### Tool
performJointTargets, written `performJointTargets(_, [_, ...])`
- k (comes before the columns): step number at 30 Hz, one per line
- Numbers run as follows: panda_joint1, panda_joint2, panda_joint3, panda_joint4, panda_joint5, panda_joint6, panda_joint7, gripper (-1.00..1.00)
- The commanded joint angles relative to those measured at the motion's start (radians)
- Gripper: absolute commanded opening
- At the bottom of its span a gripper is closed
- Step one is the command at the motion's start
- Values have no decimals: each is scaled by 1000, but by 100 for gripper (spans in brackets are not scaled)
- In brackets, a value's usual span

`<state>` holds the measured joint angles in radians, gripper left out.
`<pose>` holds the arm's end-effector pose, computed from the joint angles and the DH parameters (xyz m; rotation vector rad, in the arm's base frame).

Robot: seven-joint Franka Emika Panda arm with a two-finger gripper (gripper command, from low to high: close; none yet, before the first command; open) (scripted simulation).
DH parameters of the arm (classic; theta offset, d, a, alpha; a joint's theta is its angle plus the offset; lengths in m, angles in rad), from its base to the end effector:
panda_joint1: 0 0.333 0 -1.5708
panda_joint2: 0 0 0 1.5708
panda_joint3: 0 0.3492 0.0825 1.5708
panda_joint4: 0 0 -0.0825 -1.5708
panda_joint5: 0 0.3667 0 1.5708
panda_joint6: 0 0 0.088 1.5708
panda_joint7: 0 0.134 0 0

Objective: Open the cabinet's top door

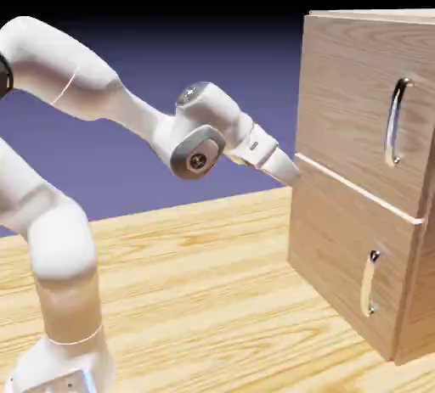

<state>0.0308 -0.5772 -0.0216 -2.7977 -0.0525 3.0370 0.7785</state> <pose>0.3783 0.0069 0.4868 -2.4727 0.9322 -1.0629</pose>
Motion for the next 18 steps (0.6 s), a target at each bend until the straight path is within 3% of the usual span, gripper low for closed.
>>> performJointTargets(1, [16, -6, -18, 10, -44, 0, 31, 0])
performJointTargets(18, [280, -108, -323, 183, -783, 0, 559, 0])
